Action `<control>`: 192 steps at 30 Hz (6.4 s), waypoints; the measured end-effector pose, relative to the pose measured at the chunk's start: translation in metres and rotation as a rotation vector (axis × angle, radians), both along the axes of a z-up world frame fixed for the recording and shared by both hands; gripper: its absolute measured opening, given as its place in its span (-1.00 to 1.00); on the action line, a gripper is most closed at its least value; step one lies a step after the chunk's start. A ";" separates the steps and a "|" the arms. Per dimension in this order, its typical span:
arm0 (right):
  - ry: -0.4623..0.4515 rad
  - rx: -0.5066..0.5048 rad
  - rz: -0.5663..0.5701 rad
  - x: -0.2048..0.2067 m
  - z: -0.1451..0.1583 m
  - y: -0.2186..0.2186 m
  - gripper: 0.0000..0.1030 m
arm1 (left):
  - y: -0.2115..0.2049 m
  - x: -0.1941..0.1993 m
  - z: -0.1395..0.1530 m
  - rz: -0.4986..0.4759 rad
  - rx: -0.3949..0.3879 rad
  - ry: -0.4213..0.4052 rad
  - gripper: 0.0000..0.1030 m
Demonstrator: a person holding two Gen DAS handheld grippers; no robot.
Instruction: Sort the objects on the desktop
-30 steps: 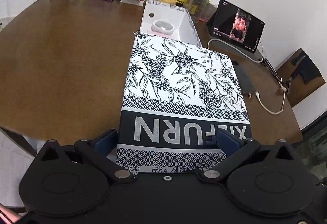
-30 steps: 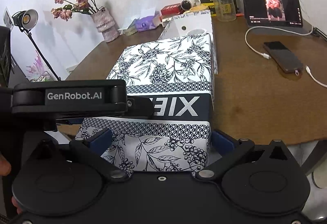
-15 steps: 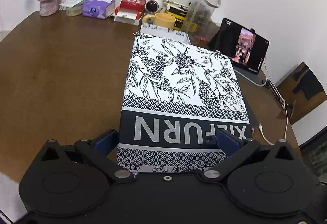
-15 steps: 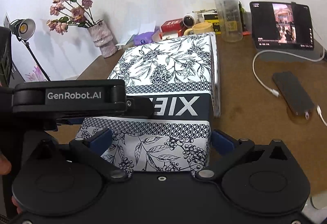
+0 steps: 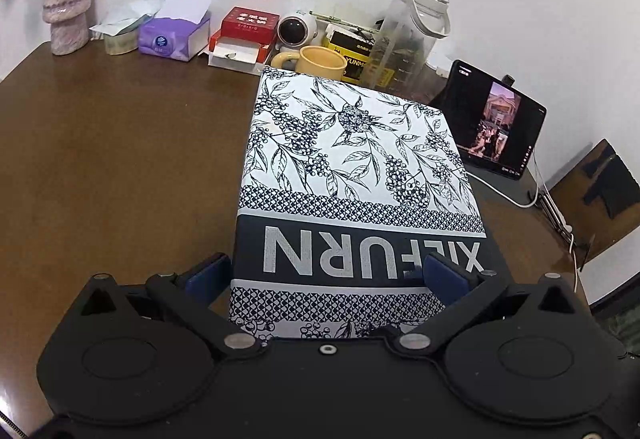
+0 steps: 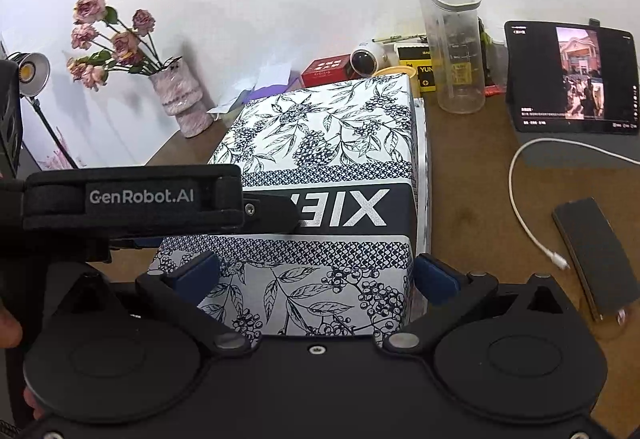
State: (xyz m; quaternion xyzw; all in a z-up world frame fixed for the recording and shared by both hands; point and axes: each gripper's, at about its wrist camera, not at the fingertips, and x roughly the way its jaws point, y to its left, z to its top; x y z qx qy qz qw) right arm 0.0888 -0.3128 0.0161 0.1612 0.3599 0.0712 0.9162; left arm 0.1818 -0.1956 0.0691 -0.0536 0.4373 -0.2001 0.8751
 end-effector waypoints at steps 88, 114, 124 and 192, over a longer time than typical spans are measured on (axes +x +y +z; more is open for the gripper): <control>0.143 0.088 0.018 0.162 -0.094 -0.016 1.00 | -0.026 0.153 -0.084 -0.098 -0.012 0.143 1.00; 0.053 -0.132 0.108 -0.060 0.030 0.032 1.00 | 0.105 -0.052 0.009 -0.109 0.077 -0.023 1.00; 0.028 -0.161 0.101 -0.128 0.046 0.058 1.00 | 0.140 -0.127 0.016 -0.072 0.086 -0.039 1.00; 0.083 -0.157 0.078 -0.214 0.031 0.083 1.00 | 0.156 -0.234 0.003 -0.046 0.125 -0.100 1.00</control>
